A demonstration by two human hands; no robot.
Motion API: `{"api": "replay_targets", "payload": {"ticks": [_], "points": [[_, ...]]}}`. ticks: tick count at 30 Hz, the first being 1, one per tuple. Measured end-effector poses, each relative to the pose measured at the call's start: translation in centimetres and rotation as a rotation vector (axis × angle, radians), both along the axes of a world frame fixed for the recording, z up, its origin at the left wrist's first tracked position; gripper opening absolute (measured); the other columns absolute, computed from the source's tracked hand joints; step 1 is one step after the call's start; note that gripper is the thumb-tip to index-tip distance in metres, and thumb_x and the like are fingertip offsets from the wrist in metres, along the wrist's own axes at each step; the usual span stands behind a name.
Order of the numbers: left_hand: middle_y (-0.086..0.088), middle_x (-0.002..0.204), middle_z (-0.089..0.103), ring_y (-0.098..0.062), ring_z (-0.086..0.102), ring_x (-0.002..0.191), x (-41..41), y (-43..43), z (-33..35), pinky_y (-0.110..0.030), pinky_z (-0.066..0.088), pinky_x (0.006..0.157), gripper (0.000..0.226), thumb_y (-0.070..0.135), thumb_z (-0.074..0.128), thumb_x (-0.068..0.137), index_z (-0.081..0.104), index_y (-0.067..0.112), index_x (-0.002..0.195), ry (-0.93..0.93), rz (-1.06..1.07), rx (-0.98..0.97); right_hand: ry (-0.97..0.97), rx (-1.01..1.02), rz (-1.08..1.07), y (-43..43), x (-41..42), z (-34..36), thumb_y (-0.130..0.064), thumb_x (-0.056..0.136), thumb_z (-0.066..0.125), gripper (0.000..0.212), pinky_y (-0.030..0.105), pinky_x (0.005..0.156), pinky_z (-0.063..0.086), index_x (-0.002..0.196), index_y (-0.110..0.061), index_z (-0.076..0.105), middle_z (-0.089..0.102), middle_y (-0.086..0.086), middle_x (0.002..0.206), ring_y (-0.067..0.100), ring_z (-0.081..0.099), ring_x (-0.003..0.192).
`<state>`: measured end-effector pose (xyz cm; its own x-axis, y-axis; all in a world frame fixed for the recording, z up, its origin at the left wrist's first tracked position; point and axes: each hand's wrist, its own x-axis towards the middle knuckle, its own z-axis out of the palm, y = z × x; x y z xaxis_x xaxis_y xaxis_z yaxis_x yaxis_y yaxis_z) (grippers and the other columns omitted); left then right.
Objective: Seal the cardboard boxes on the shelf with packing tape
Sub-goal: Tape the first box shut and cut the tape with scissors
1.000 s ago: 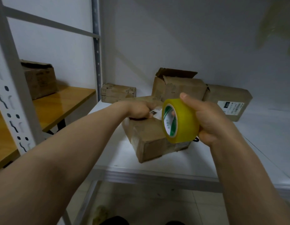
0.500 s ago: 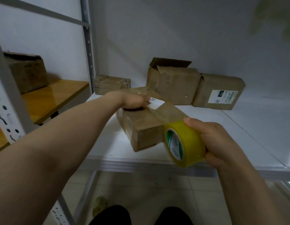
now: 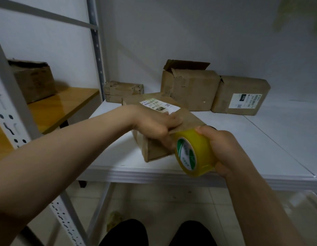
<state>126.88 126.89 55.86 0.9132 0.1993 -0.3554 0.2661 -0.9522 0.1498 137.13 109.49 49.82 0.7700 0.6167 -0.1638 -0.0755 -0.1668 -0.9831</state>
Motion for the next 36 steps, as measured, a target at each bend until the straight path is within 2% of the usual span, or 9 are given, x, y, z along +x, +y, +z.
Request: {"api": "replay_targets", "payload": {"ticks": [3,8,13,16,21,27,31,34,36], "points": [[-0.003,0.168,-0.016,-0.030,-0.010,0.155,-0.4,0.1,-2.1,-0.064,0.002,0.121,0.115,0.063,0.069,0.083,-0.016,0.041,0.156,-0.023,-0.026,0.242,0.001,-0.021,0.023,0.1,-0.4,0.2,-0.048,0.086,0.072,0.061,0.054,0.093,0.054,0.135,-0.016,0.055,0.065,0.015,0.119,0.037,0.065,0.103],[-0.006,0.159,0.027,-0.033,0.032,0.144,-0.1,-0.3,-2.9,-0.058,0.032,0.113,0.099,0.050,0.071,0.086,0.003,0.042,0.157,-0.215,-0.027,0.302,-0.039,-0.014,0.181,-0.2,-1.2,0.6,-0.052,0.091,0.064,0.051,0.036,0.075,0.060,0.116,-0.008,0.067,0.077,0.014,0.090,0.025,0.075,0.077],[0.005,0.136,0.056,-0.021,0.056,0.122,-1.0,0.5,3.9,-0.042,0.048,0.103,0.076,0.026,0.075,0.089,0.035,0.038,0.151,-0.272,0.062,-0.012,-0.152,0.336,0.202,-0.1,-2.0,4.4,-0.037,0.094,0.061,0.037,0.042,0.082,0.057,0.108,-0.005,0.072,0.077,0.012,0.083,0.023,0.073,0.076],[0.007,0.110,0.071,-0.016,0.070,0.101,-1.7,1.4,9.5,-0.029,0.059,0.080,0.040,0.013,0.072,0.090,0.060,0.036,0.121,-0.330,0.112,-0.289,-0.203,0.601,0.218,0.5,-2.1,9.7,-0.033,0.091,0.062,0.028,0.042,0.083,0.058,0.089,-0.010,0.078,0.075,0.011,0.082,0.024,0.070,0.078],[-0.006,0.105,0.076,-0.019,0.074,0.087,-2.0,2.4,14.8,-0.027,0.061,0.070,0.035,0.012,0.058,0.087,0.060,0.015,0.123,-0.240,0.108,-0.731,-0.247,0.807,0.235,2.9,-2.6,17.1,-0.032,0.096,0.059,0.028,0.049,0.092,0.056,0.089,-0.011,0.077,0.076,0.013,0.086,0.023,0.072,0.079],[-0.004,0.112,0.071,-0.021,0.070,0.101,-2.3,1.9,16.0,-0.025,0.057,0.084,0.024,0.025,0.059,0.099,0.061,0.022,0.123,-0.525,0.196,-0.266,-0.306,0.724,0.133,6.2,-2.0,17.7,-0.046,0.099,0.058,0.036,0.044,0.086,0.061,0.099,-0.012,0.071,0.078,0.011,0.087,0.023,0.076,0.083],[0.015,0.114,0.067,-0.006,0.068,0.098,-2.7,0.6,14.3,-0.020,0.053,0.083,0.041,0.040,0.074,0.087,0.051,0.044,0.120,-0.451,0.068,-0.237,-0.292,0.716,0.130,6.9,-2.0,17.6,-0.053,0.095,0.061,0.045,0.052,0.093,0.058,0.112,-0.012,0.067,0.078,0.011,0.096,0.027,0.075,0.093],[0.014,0.115,0.066,-0.009,0.065,0.103,-1.7,0.9,13.0,-0.033,0.051,0.096,0.056,0.053,0.080,0.078,0.056,0.039,0.126,-0.543,0.104,-0.164,-0.231,0.712,0.181,7.0,-2.5,18.1,-0.040,0.095,0.062,0.037,0.049,0.090,0.058,0.110,-0.007,0.069,0.076,0.014,0.085,0.026,0.073,0.080],[0.011,0.109,0.066,-0.010,0.064,0.098,-1.9,0.8,13.2,-0.030,0.050,0.088,0.051,0.054,0.079,0.079,0.055,0.037,0.120,-0.514,0.191,-0.120,-0.216,0.688,0.195,6.5,-2.9,18.8,-0.029,0.097,0.057,0.031,0.044,0.080,0.058,0.109,-0.003,0.069,0.074,0.015,0.080,0.023,0.072,0.071]]}}
